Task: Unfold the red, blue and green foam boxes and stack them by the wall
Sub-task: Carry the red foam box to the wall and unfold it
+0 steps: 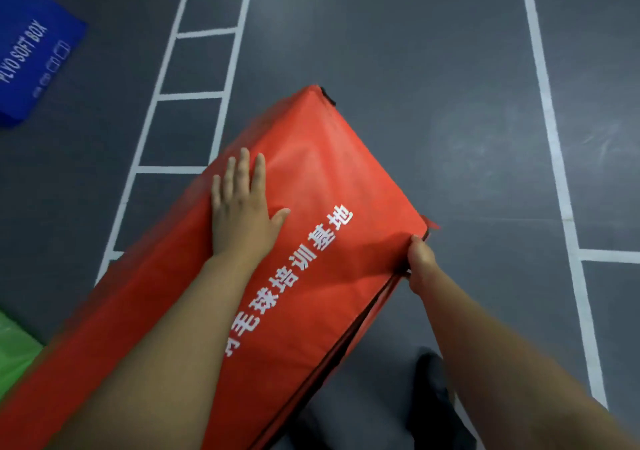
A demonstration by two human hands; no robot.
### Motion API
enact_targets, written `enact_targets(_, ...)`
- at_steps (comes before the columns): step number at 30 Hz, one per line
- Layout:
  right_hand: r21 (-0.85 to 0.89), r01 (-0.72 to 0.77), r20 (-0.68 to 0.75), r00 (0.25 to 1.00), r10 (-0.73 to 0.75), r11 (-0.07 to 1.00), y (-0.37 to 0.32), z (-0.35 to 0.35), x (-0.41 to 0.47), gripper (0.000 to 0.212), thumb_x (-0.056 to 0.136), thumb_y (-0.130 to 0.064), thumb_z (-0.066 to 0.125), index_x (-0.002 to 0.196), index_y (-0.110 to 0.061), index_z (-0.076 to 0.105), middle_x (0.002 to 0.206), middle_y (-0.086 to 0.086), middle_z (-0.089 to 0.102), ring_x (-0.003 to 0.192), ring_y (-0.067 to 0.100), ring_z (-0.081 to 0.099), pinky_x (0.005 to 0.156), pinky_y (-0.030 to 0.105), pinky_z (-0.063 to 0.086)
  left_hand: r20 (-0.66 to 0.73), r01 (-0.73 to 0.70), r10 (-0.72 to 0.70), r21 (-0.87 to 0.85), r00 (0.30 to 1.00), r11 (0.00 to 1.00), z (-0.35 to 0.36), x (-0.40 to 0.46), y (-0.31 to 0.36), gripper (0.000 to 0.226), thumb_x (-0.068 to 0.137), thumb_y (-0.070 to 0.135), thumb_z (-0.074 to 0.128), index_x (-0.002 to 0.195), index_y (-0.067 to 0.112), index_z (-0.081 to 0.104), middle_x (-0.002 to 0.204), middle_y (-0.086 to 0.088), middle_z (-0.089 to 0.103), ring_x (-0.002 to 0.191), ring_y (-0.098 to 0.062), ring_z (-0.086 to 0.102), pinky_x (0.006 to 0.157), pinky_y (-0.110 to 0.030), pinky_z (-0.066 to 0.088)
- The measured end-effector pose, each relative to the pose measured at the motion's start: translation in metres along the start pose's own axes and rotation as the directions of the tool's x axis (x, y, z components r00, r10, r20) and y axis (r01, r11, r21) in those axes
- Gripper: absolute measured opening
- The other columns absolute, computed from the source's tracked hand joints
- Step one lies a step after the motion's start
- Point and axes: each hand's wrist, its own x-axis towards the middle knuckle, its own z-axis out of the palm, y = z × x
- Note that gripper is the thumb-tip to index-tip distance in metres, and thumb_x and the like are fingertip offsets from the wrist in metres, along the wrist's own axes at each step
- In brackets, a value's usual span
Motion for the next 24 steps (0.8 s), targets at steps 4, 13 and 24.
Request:
enact_targets(4, -0.071, 0.149, -0.115, 0.981, -0.156, 0.986, -0.002, 0.053, -0.034, 0.072, 0.077, -0.036, 0.057, 0.141, -0.009, 0.037, 0.134, 0.014, 0.054, 0.109, 0.031, 0.061, 0.085, 0.042, 0.055, 0.082, 0.044, -0.047, 0.037, 0.996, 0.998, -0.012, 0.000, -0.067, 0.105, 0.083, 0.056, 0.071, 0.162, 0.024, 0.010, 0.170, -0.013, -0.006, 0.156, -0.034, -0.006, 0.124, -0.061, 0.001)
enact_targets(13, -0.450, 0.324, -0.176, 0.881, -0.438, 0.832, 0.020, 0.180, -0.130, 0.108, 0.078, -0.074, 0.066, 0.160, -0.039, 0.005, 0.165, 0.020, 0.001, 0.148, 0.048, 0.020, 0.121, 0.053, 0.022, 0.017, 0.439, -0.438, -0.062, 0.899, 0.897, -0.005, -0.050, -0.239, 0.114, 0.076, 0.080, 0.058, 0.162, 0.024, 0.010, 0.168, -0.019, 0.005, 0.156, -0.037, -0.003, 0.118, -0.071, 0.002)
enact_targets(24, -0.522, 0.370, -0.147, 0.849, -0.508, 0.769, 0.004, 0.306, -0.173, 0.118, 0.067, -0.082, 0.067, 0.157, -0.049, -0.002, 0.166, 0.017, -0.006, 0.149, 0.045, 0.019, 0.112, 0.057, 0.032, 0.389, 0.312, -0.257, -0.082, 0.884, 0.947, 0.013, -0.030, -0.298, 0.142, 0.057, 0.097, 0.052, 0.160, 0.026, -0.016, 0.164, -0.018, -0.028, 0.151, -0.034, -0.028, 0.119, -0.066, -0.008)
